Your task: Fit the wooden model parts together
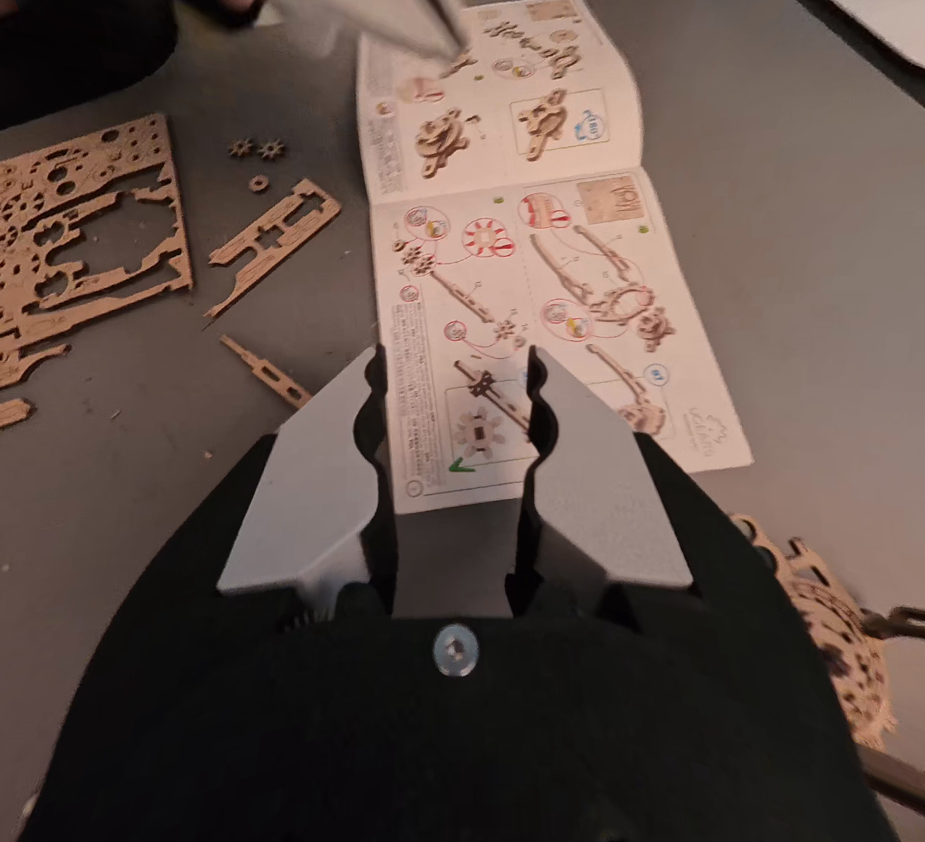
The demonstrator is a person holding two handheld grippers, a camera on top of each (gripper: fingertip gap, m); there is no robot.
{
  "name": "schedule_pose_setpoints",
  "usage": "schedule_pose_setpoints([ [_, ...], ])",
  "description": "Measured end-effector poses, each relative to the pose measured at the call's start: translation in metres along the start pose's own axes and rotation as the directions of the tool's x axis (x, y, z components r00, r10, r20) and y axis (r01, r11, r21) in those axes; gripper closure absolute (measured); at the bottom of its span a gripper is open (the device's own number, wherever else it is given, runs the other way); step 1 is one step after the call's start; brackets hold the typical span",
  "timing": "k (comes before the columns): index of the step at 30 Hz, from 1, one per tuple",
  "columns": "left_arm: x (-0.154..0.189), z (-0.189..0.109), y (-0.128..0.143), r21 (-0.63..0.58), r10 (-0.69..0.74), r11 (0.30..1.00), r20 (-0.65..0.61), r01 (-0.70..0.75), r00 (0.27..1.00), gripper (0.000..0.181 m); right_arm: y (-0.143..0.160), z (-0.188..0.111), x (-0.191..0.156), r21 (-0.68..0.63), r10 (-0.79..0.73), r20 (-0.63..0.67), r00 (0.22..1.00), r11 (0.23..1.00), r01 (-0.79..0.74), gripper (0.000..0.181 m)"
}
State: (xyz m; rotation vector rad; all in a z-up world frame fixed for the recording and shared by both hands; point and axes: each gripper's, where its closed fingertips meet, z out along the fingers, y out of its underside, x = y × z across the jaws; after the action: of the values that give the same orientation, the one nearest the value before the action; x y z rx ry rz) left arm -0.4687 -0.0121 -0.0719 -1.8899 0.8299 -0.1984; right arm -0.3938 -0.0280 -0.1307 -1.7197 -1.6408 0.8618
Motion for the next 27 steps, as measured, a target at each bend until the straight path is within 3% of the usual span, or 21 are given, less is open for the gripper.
schedule_pose_setpoints([
  [4, -0.034, 0.041, 0.004, -0.246, 0.077, 0.962, -0.159, -0.115, 0.984, 0.161, 0.004, 0.005, -0.018, -0.032, -0.091, 0.046, 0.995, 0.995, 0.093, 0.129],
  [5, -0.042, 0.051, 0.006, -0.304, 0.035, 0.947, -0.215, -0.101, 0.976, 0.164, 0.005, 0.006, -0.022, -0.037, -0.111, 0.054, 0.992, 0.993, 0.113, 0.129],
  [6, -0.044, 0.059, 0.007, -0.366, -0.045, 0.928, -0.296, -0.07, 0.954, 0.156, 0.006, 0.008, -0.026, -0.04, -0.131, 0.065, 0.989, 0.99, 0.134, 0.129],
  [9, -0.054, 0.071, 0.015, -0.569, -0.276, 0.822, -0.411, -0.008, 0.869, 0.151, 0.013, 0.012, -0.027, -0.079, -0.16, 0.055, 0.986, 0.983, 0.164, 0.129],
  [12, -0.065, 0.076, 0.033, -0.676, -0.291, 0.729, -0.453, -0.112, 0.843, 0.148, 0.013, 0.012, -0.025, -0.079, -0.161, 0.045, 0.986, 0.983, 0.164, 0.13],
  [15, -0.068, 0.077, 0.057, -0.789, -0.365, 0.592, -0.444, -0.164, 0.818, 0.149, 0.012, 0.012, -0.025, -0.073, -0.159, 0.045, 0.986, 0.984, 0.162, 0.13],
  [16, -0.069, 0.076, 0.061, -0.812, -0.388, 0.559, -0.437, -0.17, 0.811, 0.158, 0.012, 0.013, -0.025, -0.071, -0.16, 0.044, 0.986, 0.984, 0.162, 0.13],
  [21, -0.063, 0.061, 0.063, -0.842, -0.449, 0.476, -0.48, -0.253, 0.754, 0.151, 0.012, 0.013, -0.026, -0.066, -0.161, 0.046, 0.986, 0.984, 0.164, 0.13],
  [27, -0.051, 0.056, 0.063, -0.823, -0.505, 0.498, -0.533, -0.276, 0.679, 0.169, 0.011, 0.014, -0.026, -0.064, -0.17, 0.041, 0.985, 0.983, 0.172, 0.13],
])
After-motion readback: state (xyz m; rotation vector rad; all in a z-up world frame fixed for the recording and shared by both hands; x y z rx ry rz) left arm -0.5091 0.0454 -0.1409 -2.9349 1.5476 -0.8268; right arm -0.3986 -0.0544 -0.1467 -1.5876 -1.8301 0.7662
